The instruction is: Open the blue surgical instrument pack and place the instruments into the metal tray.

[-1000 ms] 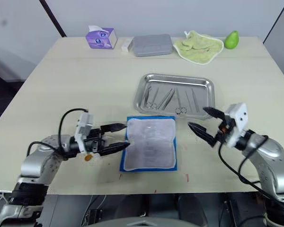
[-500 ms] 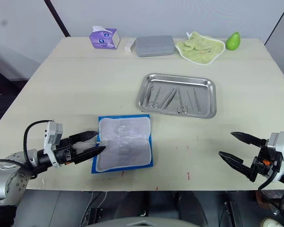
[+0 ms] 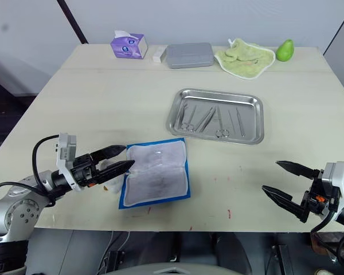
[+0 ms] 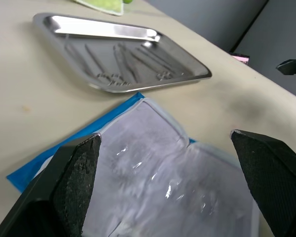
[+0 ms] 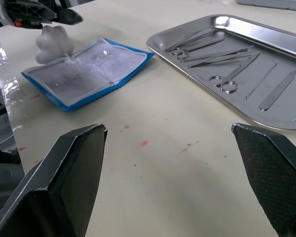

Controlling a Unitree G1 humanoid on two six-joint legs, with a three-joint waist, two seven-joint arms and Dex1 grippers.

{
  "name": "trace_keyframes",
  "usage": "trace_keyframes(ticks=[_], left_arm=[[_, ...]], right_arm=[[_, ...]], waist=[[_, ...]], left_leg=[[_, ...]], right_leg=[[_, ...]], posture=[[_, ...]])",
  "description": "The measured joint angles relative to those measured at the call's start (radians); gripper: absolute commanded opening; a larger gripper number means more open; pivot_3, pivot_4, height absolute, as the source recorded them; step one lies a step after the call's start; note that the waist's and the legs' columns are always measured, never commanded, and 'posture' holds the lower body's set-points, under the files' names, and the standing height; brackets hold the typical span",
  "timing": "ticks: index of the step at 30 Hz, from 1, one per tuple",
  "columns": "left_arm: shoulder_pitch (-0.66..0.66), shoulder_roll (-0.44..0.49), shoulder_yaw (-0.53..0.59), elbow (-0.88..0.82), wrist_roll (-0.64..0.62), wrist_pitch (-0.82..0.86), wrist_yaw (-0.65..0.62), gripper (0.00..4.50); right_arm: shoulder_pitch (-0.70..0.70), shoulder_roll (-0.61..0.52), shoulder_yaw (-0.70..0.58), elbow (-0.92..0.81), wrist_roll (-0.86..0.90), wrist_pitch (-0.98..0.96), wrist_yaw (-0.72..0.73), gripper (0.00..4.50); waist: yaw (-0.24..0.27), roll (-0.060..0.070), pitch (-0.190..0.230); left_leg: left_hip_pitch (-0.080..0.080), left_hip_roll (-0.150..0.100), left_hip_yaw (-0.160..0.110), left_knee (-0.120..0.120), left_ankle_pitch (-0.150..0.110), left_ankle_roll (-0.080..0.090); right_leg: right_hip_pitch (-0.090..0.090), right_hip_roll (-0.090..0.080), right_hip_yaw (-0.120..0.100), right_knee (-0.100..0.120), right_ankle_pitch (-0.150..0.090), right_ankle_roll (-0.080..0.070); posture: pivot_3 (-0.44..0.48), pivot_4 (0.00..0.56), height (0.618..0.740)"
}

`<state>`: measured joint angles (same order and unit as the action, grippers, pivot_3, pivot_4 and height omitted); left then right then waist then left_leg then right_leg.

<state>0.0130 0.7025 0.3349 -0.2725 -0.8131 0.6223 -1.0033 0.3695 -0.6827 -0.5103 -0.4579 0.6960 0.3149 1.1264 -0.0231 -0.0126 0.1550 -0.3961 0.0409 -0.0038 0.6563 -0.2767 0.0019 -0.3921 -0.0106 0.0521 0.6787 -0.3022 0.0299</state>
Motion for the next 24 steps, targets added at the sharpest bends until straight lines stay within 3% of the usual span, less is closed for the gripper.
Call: trace_keyframes(ticks=[7, 10, 15, 24], left_arm=[[-0.030, 0.013, 0.000, -0.061, -0.076, 0.071, 0.022, 4.50], [-0.027, 0.076, 0.034, -0.020, -0.073, 0.079, 0.000, 4.50], [0.103, 0.201, 0.118, 0.065, 0.027, 0.003, -0.107, 4.50], [0.286, 0.201, 0.222, 0.208, 0.154, -0.162, -0.202, 4.50]], right_arm=[[0.000, -0.001, 0.004, -0.046, 0.020, 0.001, 0.000, 4.46], [0.007, -0.003, 0.022, -0.058, 0.020, 0.002, 0.001, 4.46], [0.049, -0.021, 0.022, -0.073, 0.022, -0.005, 0.027, 4.46], [0.117, -0.024, -0.030, -0.024, 0.016, -0.045, 0.070, 4.46]], waist=[[0.008, 0.000, 0.000], [0.008, 0.000, 0.000], [0.009, 0.000, 0.000], [0.011, -0.001, 0.000]], left_leg=[[0.000, 0.000, -0.002, 0.003, 0.000, 0.000], [0.000, 0.000, -0.003, 0.004, 0.000, 0.000], [0.000, 0.000, -0.002, 0.005, 0.000, 0.000], [0.001, 0.000, -0.004, 0.009, 0.000, 0.000]], right_leg=[[0.001, 0.001, -0.002, 0.001, 0.000, 0.000], [0.002, 0.001, -0.003, 0.001, 0.000, 0.000], [0.002, 0.000, -0.003, 0.001, 0.000, 0.000], [0.006, -0.002, -0.006, 0.001, 0.000, 0.000]], posture=[[0.000, 0.150, 0.740], [0.000, 0.150, 0.740], [0.000, 0.150, 0.740], [0.000, 0.150, 0.740]])
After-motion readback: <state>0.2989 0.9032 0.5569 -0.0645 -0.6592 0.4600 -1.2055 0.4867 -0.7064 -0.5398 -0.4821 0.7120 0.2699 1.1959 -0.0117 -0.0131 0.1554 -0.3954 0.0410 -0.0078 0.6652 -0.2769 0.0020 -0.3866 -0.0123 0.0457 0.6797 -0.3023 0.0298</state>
